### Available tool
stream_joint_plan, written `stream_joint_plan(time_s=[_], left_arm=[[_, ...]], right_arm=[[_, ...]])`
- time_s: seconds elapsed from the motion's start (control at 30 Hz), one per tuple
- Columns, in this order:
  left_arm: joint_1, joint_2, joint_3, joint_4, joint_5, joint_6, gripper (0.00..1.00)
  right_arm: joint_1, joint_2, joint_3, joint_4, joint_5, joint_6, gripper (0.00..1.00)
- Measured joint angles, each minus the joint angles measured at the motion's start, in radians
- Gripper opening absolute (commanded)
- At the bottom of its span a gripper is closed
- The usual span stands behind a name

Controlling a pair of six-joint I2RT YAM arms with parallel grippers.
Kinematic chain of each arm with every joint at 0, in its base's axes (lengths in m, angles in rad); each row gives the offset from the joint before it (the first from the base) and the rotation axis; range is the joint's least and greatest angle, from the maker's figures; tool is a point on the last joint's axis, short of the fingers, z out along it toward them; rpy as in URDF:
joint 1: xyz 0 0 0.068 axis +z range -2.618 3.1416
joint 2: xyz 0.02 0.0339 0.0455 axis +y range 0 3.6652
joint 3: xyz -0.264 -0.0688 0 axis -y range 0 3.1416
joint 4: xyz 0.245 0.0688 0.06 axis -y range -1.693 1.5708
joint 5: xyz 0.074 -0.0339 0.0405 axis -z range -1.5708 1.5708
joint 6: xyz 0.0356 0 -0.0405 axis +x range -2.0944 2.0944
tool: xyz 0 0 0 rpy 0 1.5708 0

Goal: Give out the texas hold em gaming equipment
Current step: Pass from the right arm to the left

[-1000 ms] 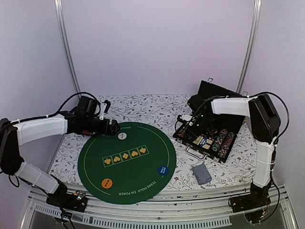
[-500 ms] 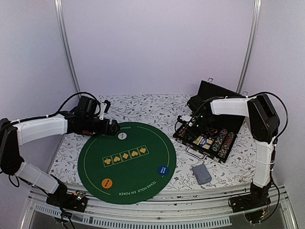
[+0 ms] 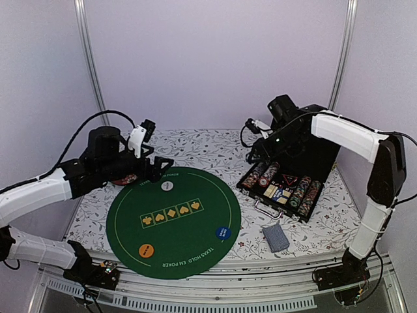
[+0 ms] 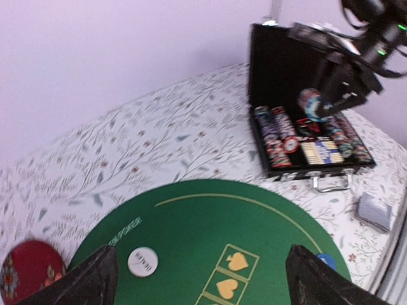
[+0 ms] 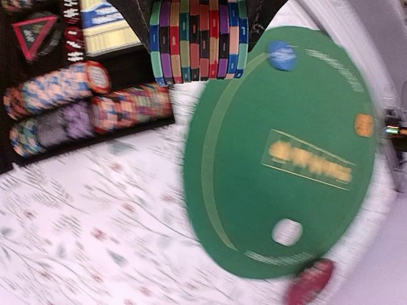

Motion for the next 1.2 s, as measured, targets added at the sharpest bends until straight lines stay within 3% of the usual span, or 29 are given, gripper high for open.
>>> stream_joint_plan(time_s=[0.17, 0.3, 0.4, 0.53, 0.67, 0.87, 0.97, 1.07, 1.2], left_arm=[[-0.278, -0.009, -0.006, 0.111, -0.094, 0.240, 0.98], [-0.456, 0.124, 0.030, 0.112, -0.222, 0.435, 0.98], [-0.517, 0.244, 0.075, 0.095, -0.310, 0.514, 0.98], [-0.523, 0.323, 0.114, 0.074, -0.389, 0.547, 0.96], [-0.517, 0.339, 0.150, 0.071, -0.416, 0.539, 0.81], [-0.502, 0.352, 0.202, 0.072, -0.404, 0.515, 0.79], [-0.498, 0.371, 0.213, 0.072, -0.386, 0.507, 0.69], [-0.489, 0.399, 0.229, 0.063, -0.380, 0.495, 0.53], [-0.468, 0.420, 0.248, 0.061, -0.378, 0.484, 0.59]], right_arm=[[0.061, -0.071, -0.006, 0.077, -0.240, 0.133, 0.02], [0.142, -0.072, -0.062, 0.161, -0.398, 0.232, 0.02], [0.196, -0.072, -0.095, 0.179, -0.449, 0.274, 0.02], [0.216, -0.072, -0.146, 0.223, -0.492, 0.318, 0.02], [0.220, -0.072, -0.175, 0.259, -0.509, 0.350, 0.02], [0.221, -0.072, -0.187, 0.320, -0.527, 0.390, 0.02], [0.222, -0.072, -0.193, 0.342, -0.533, 0.406, 0.02], [0.226, -0.072, -0.196, 0.357, -0.541, 0.419, 0.02], [0.227, -0.072, -0.196, 0.375, -0.545, 0.432, 0.02]])
